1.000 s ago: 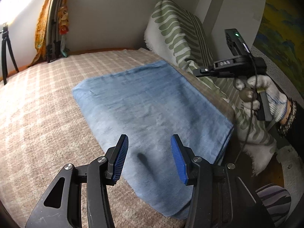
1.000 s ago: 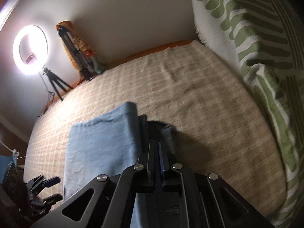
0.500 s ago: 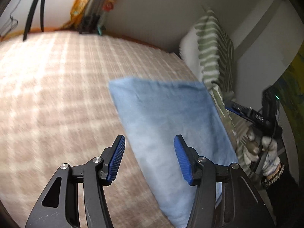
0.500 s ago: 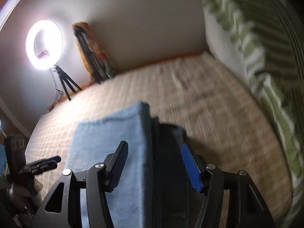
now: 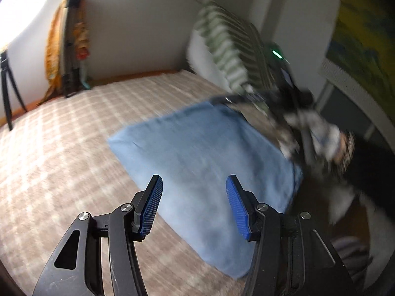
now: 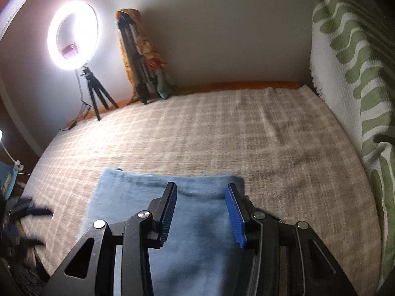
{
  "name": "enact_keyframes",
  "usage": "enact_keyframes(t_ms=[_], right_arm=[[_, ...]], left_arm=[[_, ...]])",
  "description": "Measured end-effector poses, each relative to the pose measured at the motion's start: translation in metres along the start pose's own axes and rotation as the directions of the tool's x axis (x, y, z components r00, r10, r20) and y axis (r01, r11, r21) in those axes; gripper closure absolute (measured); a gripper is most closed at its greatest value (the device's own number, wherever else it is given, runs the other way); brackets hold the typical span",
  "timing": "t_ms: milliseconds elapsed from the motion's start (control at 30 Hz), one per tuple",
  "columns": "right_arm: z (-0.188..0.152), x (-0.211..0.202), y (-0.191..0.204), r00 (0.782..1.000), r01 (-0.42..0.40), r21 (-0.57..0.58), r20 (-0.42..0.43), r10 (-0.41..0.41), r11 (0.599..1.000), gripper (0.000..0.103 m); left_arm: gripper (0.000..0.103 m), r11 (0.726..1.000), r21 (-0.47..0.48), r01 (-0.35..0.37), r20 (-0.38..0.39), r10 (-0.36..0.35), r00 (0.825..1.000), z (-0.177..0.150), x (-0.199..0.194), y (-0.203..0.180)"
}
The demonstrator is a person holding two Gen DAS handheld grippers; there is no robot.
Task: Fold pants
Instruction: 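Close both tools on the end of the folded jeans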
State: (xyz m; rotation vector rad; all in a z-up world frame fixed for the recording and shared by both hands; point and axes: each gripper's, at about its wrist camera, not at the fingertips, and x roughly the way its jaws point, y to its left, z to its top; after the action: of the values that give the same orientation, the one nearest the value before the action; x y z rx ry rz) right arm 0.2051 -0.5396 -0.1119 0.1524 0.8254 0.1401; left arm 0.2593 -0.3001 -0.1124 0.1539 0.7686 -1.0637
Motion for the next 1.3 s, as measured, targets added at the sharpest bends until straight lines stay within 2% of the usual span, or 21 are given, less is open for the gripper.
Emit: enact_keyframes(t_ms=[133,300,367,567,600,667,700,767,833,967,1067,1200,1300], right_arm=[[-0.004,0.012,-0.018,0.998,0.044,0.034,-0.041,-0.043,0.998,0.059],[-0.008,0.018,-0.026,0.998,0.027,0.062,-0.057,-0.023,0.998,0.056],[-0.008,0.022,-0.024,0.997,0.028,0.053,-0.068,-0.025,0.998,0.055],[-0.005,0.026,-0.027,0.996,0.013,0.079,-0.089,-0.006,0.997,0.048],[-0.004,0.024,-0.029,0.996,0.007,0.089,-0.089,0.001,0.996,0.045],[-0.004,0.015,-0.037,0.997,-0.009,0.127,-0.077,0.019,0.992,0.029],[-0.005,0.011,-0.041,0.997,-0.021,0.144,-0.07,0.032,0.989,0.027],[-0.009,0.001,-0.055,0.995,-0.072,0.191,-0.057,0.084,0.979,0.019],[-0.017,-0.005,-0.068,0.988,-0.122,0.239,-0.059,0.14,0.963,0.014],[-0.04,-0.006,-0.093,0.963,-0.203,0.318,-0.104,0.247,0.926,0.012],[-0.057,-0.007,-0.107,0.942,-0.273,0.374,-0.085,0.326,0.886,0.011],[-0.072,-0.002,-0.119,0.913,-0.346,0.428,-0.053,0.405,0.835,0.009],[-0.079,0.005,-0.121,0.897,-0.378,0.433,-0.046,0.439,0.818,0.009]], left_arm=[[0.051,0.994,0.105,-0.006,-0.036,0.01,0.999,-0.03,0.012,-0.029],[0.051,0.97,0.239,-0.043,-0.045,0.056,0.997,-0.057,0.02,-0.056],[0.051,0.966,0.254,-0.051,-0.04,0.063,0.997,-0.063,0.023,-0.057],[0.05,0.991,0.131,-0.006,-0.074,0.016,0.997,-0.054,0.017,-0.042],[0.05,0.996,0.094,0.001,-0.079,0.006,0.997,-0.052,0.016,-0.037],[0.05,0.999,-0.018,0.027,-0.082,-0.029,0.996,-0.051,0.01,-0.024],[0.05,0.995,-0.087,0.043,-0.08,-0.051,0.995,-0.051,0.007,-0.016],[0.05,0.969,-0.236,0.077,-0.071,-0.097,0.993,-0.052,0.004,0.002],[0.05,0.938,-0.332,0.101,-0.064,-0.129,0.99,-0.053,0.004,0.016],[0.05,0.866,-0.475,0.158,-0.04,-0.201,0.979,-0.052,0.013,0.036],[0.05,0.815,-0.549,0.185,-0.035,-0.244,0.969,-0.059,0.02,0.046],[0.05,0.788,-0.586,0.188,-0.045,-0.263,0.964,-0.063,0.031,0.049],[0.049,0.797,-0.573,0.19,-0.044,-0.262,0.964,-0.061,0.032,0.046]])
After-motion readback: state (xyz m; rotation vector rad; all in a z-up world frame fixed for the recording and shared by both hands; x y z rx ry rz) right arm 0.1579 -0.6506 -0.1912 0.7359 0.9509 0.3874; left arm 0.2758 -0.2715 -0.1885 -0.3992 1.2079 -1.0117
